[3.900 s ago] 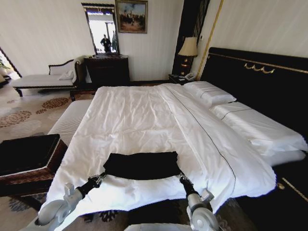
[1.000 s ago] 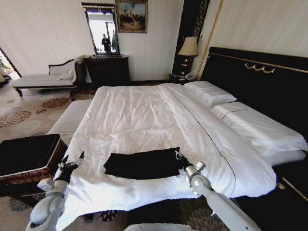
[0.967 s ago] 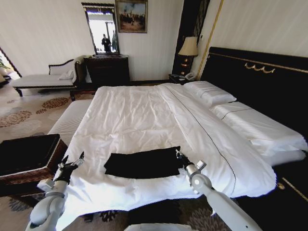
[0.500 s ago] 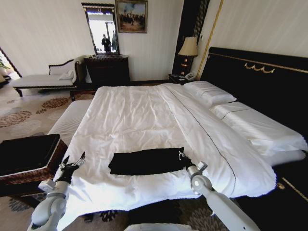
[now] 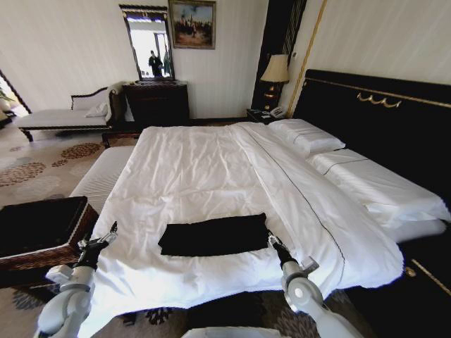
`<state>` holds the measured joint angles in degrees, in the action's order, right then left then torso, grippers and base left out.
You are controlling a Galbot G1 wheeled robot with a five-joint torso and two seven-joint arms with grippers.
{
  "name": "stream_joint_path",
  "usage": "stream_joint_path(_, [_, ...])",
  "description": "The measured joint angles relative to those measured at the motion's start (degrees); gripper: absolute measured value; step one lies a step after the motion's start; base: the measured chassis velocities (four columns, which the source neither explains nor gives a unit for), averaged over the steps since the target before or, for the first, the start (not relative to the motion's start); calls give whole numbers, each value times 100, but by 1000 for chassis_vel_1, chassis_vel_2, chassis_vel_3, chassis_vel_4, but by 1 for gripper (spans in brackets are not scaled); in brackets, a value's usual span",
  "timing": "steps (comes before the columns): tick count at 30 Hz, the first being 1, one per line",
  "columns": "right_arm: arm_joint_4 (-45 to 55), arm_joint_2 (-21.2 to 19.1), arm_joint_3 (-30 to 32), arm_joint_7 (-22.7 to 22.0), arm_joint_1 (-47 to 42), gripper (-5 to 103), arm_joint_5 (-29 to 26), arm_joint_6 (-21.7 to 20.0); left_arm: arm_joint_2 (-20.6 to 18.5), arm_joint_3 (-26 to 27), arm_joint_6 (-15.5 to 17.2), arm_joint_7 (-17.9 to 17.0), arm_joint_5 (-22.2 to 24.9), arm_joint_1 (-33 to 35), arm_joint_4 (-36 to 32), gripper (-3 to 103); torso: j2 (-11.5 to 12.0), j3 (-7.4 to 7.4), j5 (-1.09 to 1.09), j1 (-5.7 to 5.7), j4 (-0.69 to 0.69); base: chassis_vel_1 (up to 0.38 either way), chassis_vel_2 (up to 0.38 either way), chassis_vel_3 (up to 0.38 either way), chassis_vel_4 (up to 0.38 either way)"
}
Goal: Fold the clothes on the bed and place them into the basket.
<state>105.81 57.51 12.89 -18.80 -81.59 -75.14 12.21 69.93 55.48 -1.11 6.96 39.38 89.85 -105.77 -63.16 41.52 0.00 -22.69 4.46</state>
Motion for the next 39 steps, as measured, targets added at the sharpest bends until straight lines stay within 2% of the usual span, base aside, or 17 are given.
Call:
stream_joint_path(3, [-68,114,-101,-10,114,89,-156,-59,51,-33,8,0,-3,13,-30,100,0,0,-1,0,-2,0,0,0,0])
stream_joint_path(4, [-68,114,-101,-10,114,89,-156,-59,51,-33,8,0,-3,13,-30,100,0,0,-1,0,-2,0,0,0,0])
stream_joint_path(6, [-123,174,-169,-79,170,98,-174,-92,44,-35,8,0,1,40,-38,100,0,0,-1,0,-1,0,0,0,0])
stream_joint_path(11, [-196,178,-219,-127,189,102,-133,-108,-32,8,-6,0,50,41,20,100,0,0,-1,0,-1,0,0,0,0])
stream_joint_path(13, [-254,201,-240,-189,203,97,-85,-111,-34,6,-7,0,60,24,36,100,0,0,-1,0,-1,0,0,0,0])
stream_joint_path(15, [-256,210,-243,-215,203,97,-68,-112,-32,3,-7,0,61,17,38,100,0,0,0,0,-1,0,0,0,0])
stream_joint_path(18, [-140,232,-222,-338,129,81,-31,-124,-15,-51,-4,0,61,-24,57,100,1,1,0,0,0,0,0,0,0])
stream_joint_path(19, [-140,232,-222,-338,129,81,-31,-124,-15,-51,-4,0,61,-24,57,100,1,1,0,0,0,0,0,0,0])
stream_joint_path(21, [-153,229,-218,-339,118,70,-29,-127,1,-87,10,0,54,-57,74,100,1,0,-1,0,0,0,0,0,0])
stream_joint_path(23, [-176,229,-220,-339,124,70,-28,-127,6,-93,12,0,53,-61,74,100,1,1,-1,0,0,0,0,0,0])
stream_joint_path(24, [-234,234,-228,-337,161,59,-31,-127,16,-104,18,0,47,-63,72,100,1,1,0,0,0,0,0,0,0])
stream_joint_path(25, [-266,242,-233,-334,201,54,-48,-127,20,-108,21,0,44,-61,66,100,1,1,-1,0,0,0,0,0,0])
stream_joint_path(27, [-282,251,-236,-331,233,54,-65,-128,21,-108,22,0,42,-58,62,100,1,1,0,0,0,0,0,0,0])
stream_joint_path(31, [-406,301,-279,-317,454,32,-95,-143,22,-90,22,0,39,-32,50,100,1,1,0,0,-1,0,0,0,0])
stream_joint_path(33, [-427,307,-283,-316,487,32,-99,-143,25,-82,23,0,39,-26,45,100,1,1,0,0,-1,0,0,0,0])
stream_joint_path(37, [-452,324,-291,-307,620,10,-151,-148,44,-10,20,0,52,-4,19,100,1,1,0,0,-1,0,0,0,0])
stream_joint_path(39, [-446,323,-292,-299,624,10,-151,-148,46,5,19,-1,56,-4,19,100,1,1,0,0,0,0,0,0,0])
